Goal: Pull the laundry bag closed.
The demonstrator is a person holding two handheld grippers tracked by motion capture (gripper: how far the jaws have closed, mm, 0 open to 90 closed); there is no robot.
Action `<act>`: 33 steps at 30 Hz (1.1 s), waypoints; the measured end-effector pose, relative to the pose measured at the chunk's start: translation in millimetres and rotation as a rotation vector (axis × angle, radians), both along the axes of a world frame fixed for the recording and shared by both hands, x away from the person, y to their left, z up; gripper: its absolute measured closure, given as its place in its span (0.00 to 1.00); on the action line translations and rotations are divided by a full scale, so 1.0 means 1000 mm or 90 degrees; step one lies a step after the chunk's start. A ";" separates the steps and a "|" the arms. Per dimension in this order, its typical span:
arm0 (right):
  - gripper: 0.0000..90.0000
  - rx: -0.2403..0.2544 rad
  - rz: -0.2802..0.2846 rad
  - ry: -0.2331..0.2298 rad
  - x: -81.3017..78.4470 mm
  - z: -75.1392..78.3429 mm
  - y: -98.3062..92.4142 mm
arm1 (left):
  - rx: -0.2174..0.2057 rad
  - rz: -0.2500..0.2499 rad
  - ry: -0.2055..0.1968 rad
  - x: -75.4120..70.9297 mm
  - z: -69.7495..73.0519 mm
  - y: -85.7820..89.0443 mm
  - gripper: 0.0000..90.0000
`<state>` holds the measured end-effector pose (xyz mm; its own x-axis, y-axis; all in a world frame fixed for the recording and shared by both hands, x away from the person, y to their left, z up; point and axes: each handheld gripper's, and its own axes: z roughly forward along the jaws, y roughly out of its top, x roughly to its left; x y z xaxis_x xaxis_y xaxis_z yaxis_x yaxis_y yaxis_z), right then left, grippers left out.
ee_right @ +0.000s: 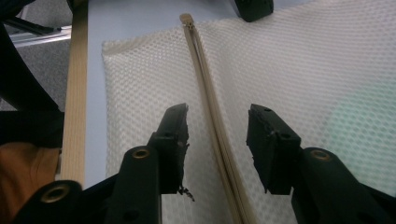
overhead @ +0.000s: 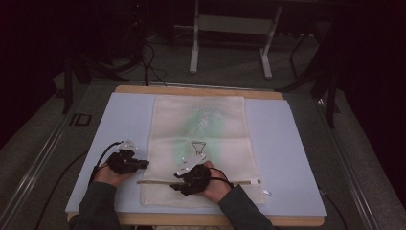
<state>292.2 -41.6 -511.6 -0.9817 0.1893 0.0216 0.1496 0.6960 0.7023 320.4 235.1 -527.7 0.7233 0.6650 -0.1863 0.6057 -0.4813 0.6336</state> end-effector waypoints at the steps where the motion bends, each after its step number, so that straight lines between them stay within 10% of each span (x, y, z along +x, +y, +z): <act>1: 0.67 0.001 0.000 0.001 0.000 -0.001 0.002 | -0.001 0.000 0.000 0.000 0.000 0.000 1.00; 33: 0.83 0.012 0.035 0.017 0.008 -0.013 0.060 | -0.011 0.001 0.007 0.001 -0.001 0.001 1.00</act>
<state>299.8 18.8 -524.1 -0.9896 0.1343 0.0515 0.1308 0.6909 0.7110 321.7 236.6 -528.6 0.7205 0.6623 -0.2057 0.6132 -0.4698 0.6351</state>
